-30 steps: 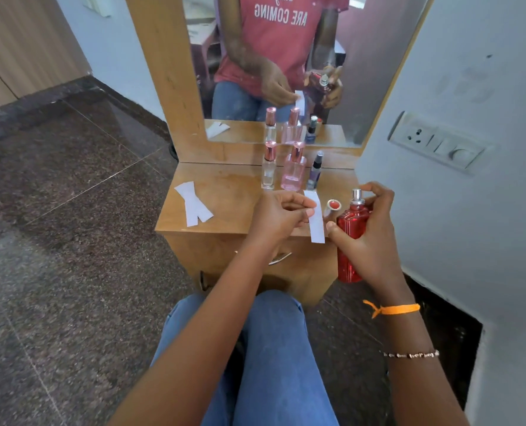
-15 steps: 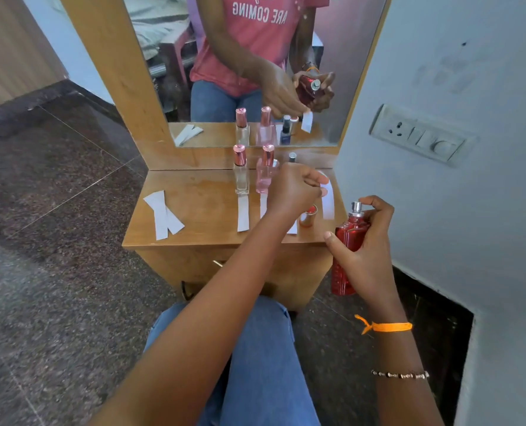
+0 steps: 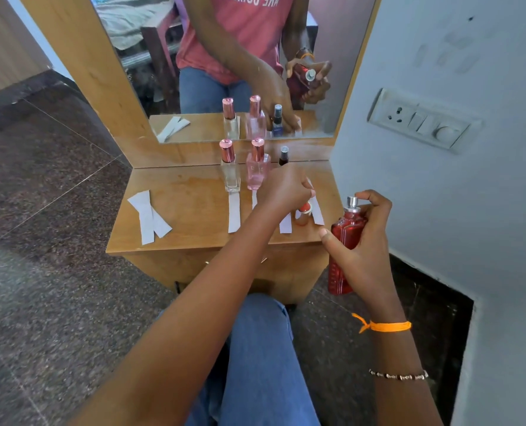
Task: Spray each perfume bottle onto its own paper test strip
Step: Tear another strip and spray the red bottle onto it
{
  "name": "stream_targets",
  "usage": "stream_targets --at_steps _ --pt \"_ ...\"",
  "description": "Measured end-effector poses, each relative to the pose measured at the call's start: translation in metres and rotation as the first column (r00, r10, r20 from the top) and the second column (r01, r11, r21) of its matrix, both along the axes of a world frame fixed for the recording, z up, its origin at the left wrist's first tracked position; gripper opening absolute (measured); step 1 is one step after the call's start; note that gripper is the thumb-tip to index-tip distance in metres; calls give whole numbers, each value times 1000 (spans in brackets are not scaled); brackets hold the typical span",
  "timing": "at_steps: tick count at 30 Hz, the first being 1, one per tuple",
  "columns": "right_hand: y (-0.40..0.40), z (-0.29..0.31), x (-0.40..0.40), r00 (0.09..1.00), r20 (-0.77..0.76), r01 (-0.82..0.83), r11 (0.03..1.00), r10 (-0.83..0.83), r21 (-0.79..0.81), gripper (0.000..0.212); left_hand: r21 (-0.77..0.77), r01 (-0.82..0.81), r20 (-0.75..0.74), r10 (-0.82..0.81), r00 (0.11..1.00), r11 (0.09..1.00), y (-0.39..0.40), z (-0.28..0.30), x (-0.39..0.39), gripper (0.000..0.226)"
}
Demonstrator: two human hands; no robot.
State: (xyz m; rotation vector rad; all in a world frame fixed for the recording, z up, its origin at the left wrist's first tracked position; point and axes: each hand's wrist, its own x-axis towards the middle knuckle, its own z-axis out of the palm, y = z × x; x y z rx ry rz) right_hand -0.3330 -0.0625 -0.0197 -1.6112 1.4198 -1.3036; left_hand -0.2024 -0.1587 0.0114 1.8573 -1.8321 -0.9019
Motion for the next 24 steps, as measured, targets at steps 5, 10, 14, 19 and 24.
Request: stream_targets --at_steps 5,10,14,19,24 --pt "-1 1 4 999 28 -31 1000 31 5 63 66 52 73 -57 996 996 1 -1 1 24" --pt "-2 -2 6 999 19 -37 999 37 6 62 81 92 51 -96 994 992 4 0 4 21" --pt "-2 -4 7 999 2 -32 999 32 5 62 107 87 18 -89 996 990 4 1 5 16" --pt "-1 -7 10 999 9 -34 999 33 8 64 103 108 -27 -106 994 989 8 7 5 28" --pt "1 -5 11 999 6 -35 999 35 22 66 74 86 -69 -81 994 993 9 10 4 29"
